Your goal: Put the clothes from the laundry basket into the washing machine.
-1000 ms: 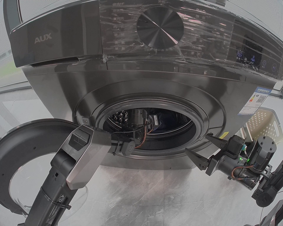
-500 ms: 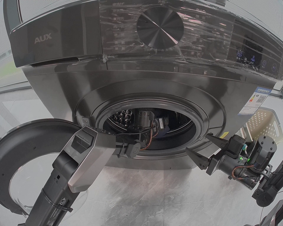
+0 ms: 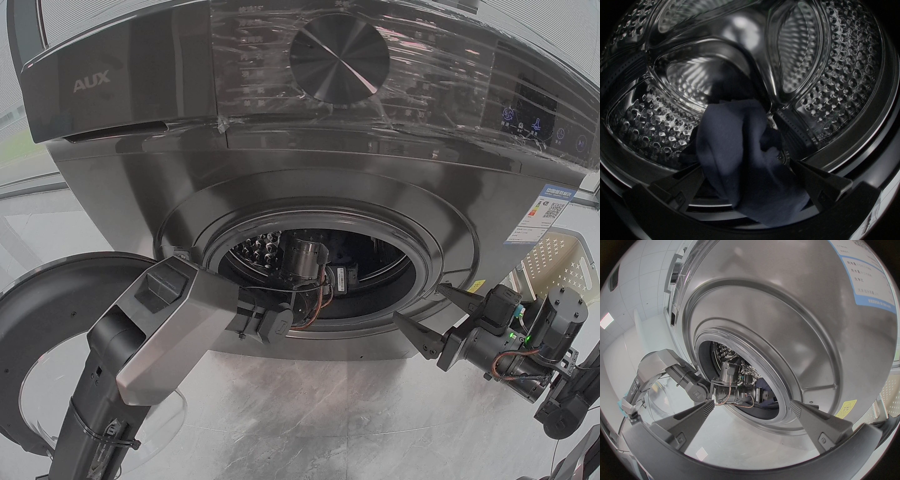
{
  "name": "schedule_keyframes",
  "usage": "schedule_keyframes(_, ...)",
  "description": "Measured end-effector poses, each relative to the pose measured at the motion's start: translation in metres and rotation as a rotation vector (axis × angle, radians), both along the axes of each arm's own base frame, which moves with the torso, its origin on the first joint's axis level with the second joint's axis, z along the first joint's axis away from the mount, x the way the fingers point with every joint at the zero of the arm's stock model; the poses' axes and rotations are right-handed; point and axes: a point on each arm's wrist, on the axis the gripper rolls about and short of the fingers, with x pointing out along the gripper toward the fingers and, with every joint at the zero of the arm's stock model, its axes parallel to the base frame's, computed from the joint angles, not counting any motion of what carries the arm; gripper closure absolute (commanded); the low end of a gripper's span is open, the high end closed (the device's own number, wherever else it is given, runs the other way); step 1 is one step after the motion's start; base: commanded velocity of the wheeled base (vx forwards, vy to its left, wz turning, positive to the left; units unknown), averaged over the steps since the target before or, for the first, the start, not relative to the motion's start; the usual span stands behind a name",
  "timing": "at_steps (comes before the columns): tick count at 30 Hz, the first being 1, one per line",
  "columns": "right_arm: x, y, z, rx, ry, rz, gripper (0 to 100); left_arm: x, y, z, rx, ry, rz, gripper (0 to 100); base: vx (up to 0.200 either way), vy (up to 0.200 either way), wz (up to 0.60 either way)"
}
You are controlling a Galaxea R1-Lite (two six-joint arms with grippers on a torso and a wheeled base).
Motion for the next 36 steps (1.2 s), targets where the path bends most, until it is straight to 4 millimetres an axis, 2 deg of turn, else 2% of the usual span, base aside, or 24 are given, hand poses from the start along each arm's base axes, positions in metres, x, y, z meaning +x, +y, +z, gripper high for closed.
schedule_keyframes(1, 0.000, 0.000, 0.000, 0.000, 0.000, 0.000, 0, -0.001, 0.002, -0.002, 0.009, 0.006, 0.000, 0, 0.000, 0.000, 0.00)
schedule_keyframes(2, 0.000, 0.000, 0.000, 0.001, -0.001, 0.001, 0, -0.001, 0.003, -0.003, 0.017, 0.009, -0.001, 100, 0.000, 0.000, 0.00)
schedule_keyframes(11, -0.001, 0.000, 0.002, 0.005, -0.009, 0.003, 0, 0.009, 0.003, 0.007, -0.005, -0.036, 0.007, 100, 0.000, 0.000, 0.00)
schedule_keyframes(15, -0.001, 0.001, 0.003, 0.006, -0.010, 0.003, 0, 0.022, 0.003, 0.019, -0.058, -0.096, 0.034, 100, 0.000, 0.000, 0.00)
schedule_keyframes(19, -0.001, 0.000, 0.003, 0.007, -0.010, 0.001, 0, 0.032, 0.006, 0.017, -0.084, -0.120, 0.063, 100, 0.000, 0.000, 0.00)
schedule_keyframes(20, -0.001, 0.000, 0.003, 0.007, -0.010, 0.002, 0, 0.035, 0.007, 0.015, -0.086, -0.122, 0.069, 0, 0.000, 0.000, 0.00)
schedule_keyframes(28, -0.001, 0.000, 0.003, 0.007, -0.010, 0.000, 0, 0.036, 0.006, 0.007, -0.078, -0.105, 0.070, 0, 0.000, 0.000, 0.00)
schedule_keyframes(36, 0.000, 0.000, 0.003, 0.007, -0.010, 0.000, 0, 0.024, 0.000, 0.015, -0.065, -0.069, 0.051, 0, 0.000, 0.000, 0.00)
